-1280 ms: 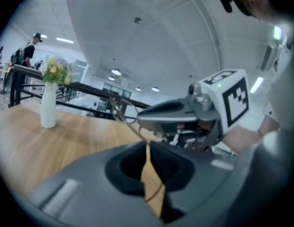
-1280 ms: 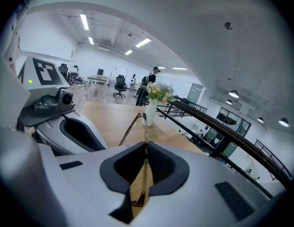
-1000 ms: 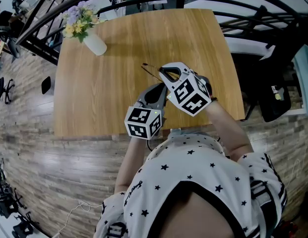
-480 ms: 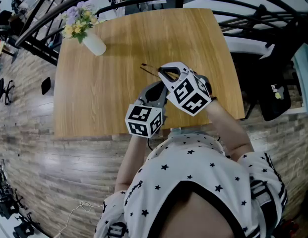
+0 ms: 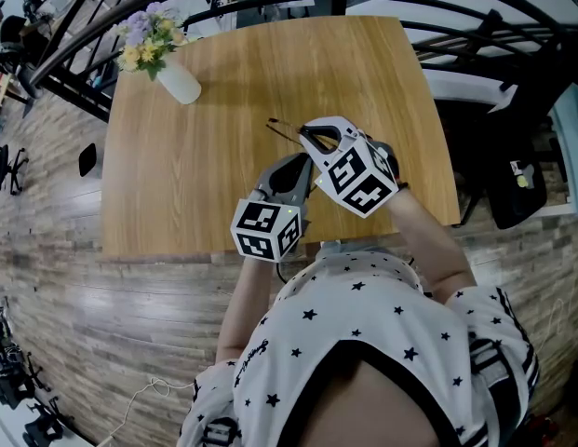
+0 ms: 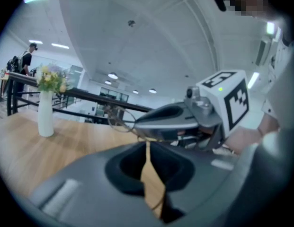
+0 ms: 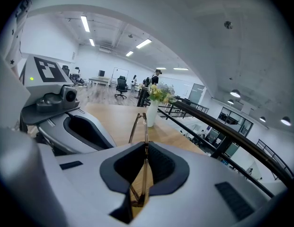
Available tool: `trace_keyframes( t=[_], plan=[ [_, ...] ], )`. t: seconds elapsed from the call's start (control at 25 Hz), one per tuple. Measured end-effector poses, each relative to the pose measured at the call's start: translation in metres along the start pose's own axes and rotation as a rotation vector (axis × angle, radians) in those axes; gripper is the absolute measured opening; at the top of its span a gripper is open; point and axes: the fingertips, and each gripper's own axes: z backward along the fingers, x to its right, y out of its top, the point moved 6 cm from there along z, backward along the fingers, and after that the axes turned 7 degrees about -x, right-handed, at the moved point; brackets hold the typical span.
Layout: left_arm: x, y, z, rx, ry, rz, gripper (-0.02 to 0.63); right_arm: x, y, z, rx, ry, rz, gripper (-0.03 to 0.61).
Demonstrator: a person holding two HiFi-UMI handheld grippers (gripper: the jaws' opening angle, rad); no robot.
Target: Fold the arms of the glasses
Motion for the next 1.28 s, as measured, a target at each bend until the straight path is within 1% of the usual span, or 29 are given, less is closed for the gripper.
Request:
trace_keyframes(
  t=[0.24, 0.4, 0.8, 1.04, 1.28],
  plan=[
    [-0.008, -0.006, 0.01, 0.022, 0.034, 0.034, 0.025, 0.009, -0.006, 0.0, -0.01, -0.022, -0.014, 0.02],
    [-0.014, -0.012, 0.015, 0.022, 0.047, 0.05, 0.036, 0.015, -0.008, -0.001, -0.014, -0.035, -0.02, 0.02],
    [-0.015, -0.027, 0.024, 0.0, 0.031, 0.052, 0.096, 0.033, -0.004, 0.004, 0.007, -0.079, -0.036, 0.02],
    [-0.01, -0.035, 0.023, -0.033, 0.021, 0.041, 0.138, 0.039, -0.001, 0.01, 0.01, -0.098, -0.038, 0.02],
    [-0.009, -0.044, 0.021, -0.064, 0.019, 0.037, 0.174, 0.038, 0.002, 0.012, 0.024, -0.096, -0.041, 0.02]
  ],
)
